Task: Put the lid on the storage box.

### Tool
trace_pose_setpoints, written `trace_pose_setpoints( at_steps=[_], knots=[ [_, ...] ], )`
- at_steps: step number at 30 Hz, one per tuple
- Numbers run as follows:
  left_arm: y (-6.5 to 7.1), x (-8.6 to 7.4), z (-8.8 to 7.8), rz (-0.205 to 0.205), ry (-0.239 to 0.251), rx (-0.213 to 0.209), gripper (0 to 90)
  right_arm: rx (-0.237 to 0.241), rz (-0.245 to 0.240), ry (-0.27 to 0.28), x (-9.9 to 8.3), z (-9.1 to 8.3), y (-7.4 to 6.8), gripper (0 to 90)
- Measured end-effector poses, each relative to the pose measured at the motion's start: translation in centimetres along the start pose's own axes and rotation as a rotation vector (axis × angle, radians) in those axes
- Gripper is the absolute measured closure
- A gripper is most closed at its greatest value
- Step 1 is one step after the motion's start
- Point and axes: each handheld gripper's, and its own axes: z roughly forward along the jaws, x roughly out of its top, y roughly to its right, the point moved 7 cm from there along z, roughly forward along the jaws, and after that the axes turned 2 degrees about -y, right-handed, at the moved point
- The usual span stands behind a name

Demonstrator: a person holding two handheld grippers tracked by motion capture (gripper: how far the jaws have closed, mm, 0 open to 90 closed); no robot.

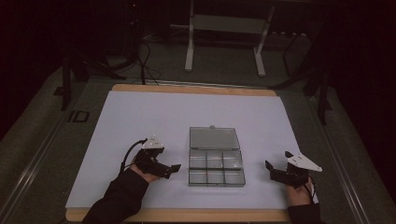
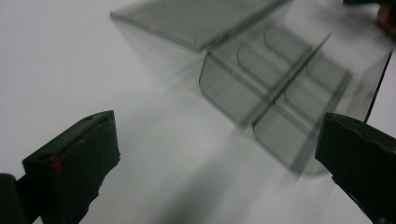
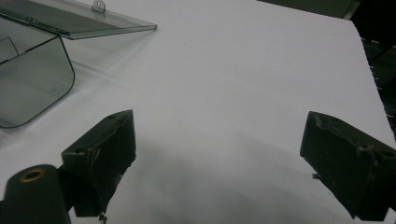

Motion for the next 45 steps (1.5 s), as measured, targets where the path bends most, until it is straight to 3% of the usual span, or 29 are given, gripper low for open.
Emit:
trace_pose_setpoints(
  at_steps=[4,6,15,19,25,29,36,45],
  knots=[
    [-0.3,1.3,0.2,-0.011,0.004,0.02,0.9,-0.003,-0.01,-0.001,0.0,0.0,-0.1,10.3],
    [-0.6,3.0,0.8,-0.017,0.013,0.023,1.0,-0.004,-0.014,-0.005,0.0,0.0,-0.1,10.3],
    [-0.5,5.4,2.1,-0.021,0.027,0.029,1.8,-0.006,-0.018,-0.005,0.0,0.1,-0.2,10.3],
    [-1.0,6.2,3.4,-0.06,0.019,0.03,1.9,-0.005,-0.02,-0.006,0.0,0.0,-0.2,10.3],
    [-1.9,7.3,5.6,-0.115,-0.018,0.085,1.9,-0.003,-0.018,-0.003,0.0,0.0,-0.2,10.3],
    [-1.8,8.1,6.9,-0.14,-0.034,0.099,1.9,-0.001,-0.019,-0.004,0.0,0.0,-0.2,10.3],
    [-1.7,7.8,9.2,-0.221,-0.07,0.077,1.9,0.002,-0.016,-0.001,0.0,0.0,-0.1,10.3],
    [-2.4,7.1,10.3,-0.263,-0.061,0.056,8.8,0.003,-0.016,-0.002,0.0,0.0,-0.1,10.4]
  ],
)
